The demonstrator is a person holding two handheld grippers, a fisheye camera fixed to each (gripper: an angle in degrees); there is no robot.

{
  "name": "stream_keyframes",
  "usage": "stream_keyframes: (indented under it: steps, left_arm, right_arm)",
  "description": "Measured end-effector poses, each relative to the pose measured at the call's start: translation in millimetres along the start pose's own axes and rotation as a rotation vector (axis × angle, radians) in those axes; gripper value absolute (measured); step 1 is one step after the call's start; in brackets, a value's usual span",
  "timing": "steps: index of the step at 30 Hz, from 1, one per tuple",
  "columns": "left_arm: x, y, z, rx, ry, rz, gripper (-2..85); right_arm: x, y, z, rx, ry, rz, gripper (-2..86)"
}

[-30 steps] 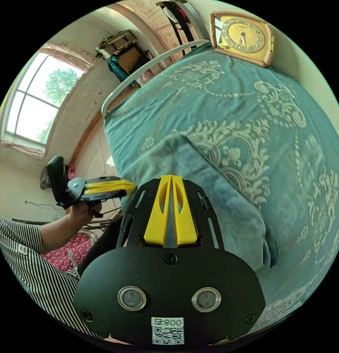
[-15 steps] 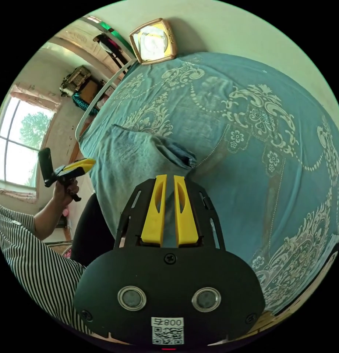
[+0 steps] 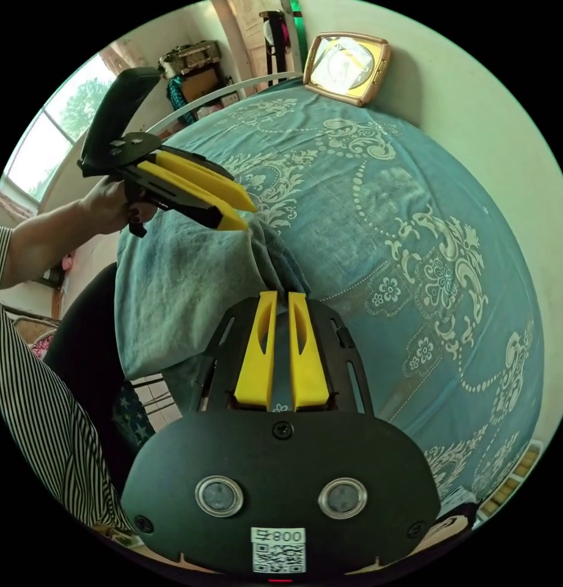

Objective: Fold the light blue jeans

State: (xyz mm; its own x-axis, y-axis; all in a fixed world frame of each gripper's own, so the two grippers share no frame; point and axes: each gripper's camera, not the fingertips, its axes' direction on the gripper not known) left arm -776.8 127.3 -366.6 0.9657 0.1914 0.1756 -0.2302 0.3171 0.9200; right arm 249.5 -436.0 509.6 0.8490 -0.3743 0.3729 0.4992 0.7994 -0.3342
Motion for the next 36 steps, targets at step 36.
stream_keyframes:
  steps: [36]
  left_arm:
    - [19, -84, -27, 0.122, 0.139, -0.073, 5.0]
  right_arm:
    - [170, 19, -70, -0.027, -0.403, -0.037, 4.9]
